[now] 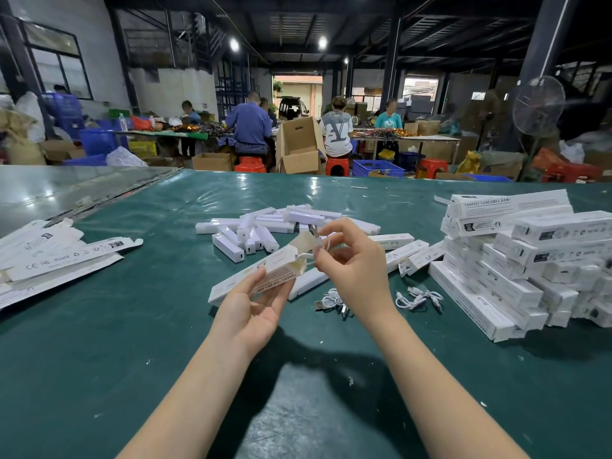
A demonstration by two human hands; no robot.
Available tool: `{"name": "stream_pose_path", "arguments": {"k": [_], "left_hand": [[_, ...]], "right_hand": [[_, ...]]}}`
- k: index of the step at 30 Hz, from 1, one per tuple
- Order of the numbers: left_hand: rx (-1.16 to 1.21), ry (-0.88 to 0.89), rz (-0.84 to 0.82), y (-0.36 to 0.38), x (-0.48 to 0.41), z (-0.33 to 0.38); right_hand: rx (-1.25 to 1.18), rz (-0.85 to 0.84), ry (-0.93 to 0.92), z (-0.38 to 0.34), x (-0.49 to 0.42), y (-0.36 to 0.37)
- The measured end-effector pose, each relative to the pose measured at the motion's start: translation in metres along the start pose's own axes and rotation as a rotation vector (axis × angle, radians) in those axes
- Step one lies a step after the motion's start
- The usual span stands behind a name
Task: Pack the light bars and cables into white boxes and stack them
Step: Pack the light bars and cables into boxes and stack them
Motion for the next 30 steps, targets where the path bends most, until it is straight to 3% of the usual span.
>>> {"name": "stream_pose_path", "arguments": {"k": [6,13,17,23,28,30], "left_hand": [[-0.008,-0.013,-0.026,-0.003,0.000,0.001],[0.020,0.028,-0.036,-0.006,-0.003,0.002],[-0.006,0.029,-0.038,-0.007,-0.005,0.000],[-0.012,0.027,-0.082,-0.007,-0.004,-0.004],[-0.073,0.046,-0.084,-0.007,-0.004,-0.006],[-0.106,0.060,-0.071,-0.006,-0.004,-0.006]], "right_hand": [[0.072,-0.010,-0.034,0.004,-0.001,-0.003],[0.320,-0.243,-0.198,0.001,-0.001,0.000],[0.346,-0.275,-0.048,0.001,-0.004,0.001],[0.003,-0.236,0.244,-0.004,-0.006,-0.002],[0.291,-0.240,0.082,-0.006,-0.008,-0.003],[0.297,-0.272,0.070,-0.007,-0.006,0.001]]}}
Point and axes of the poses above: each hand's wrist, its own x-axis away from the middle knuckle, its own y-axis out of the palm, z = x × y, the point moved 1 cm from there along -x, towards the middle knuckle, and after that the axes turned 6 degrees about -y, right-handed, at the moved point
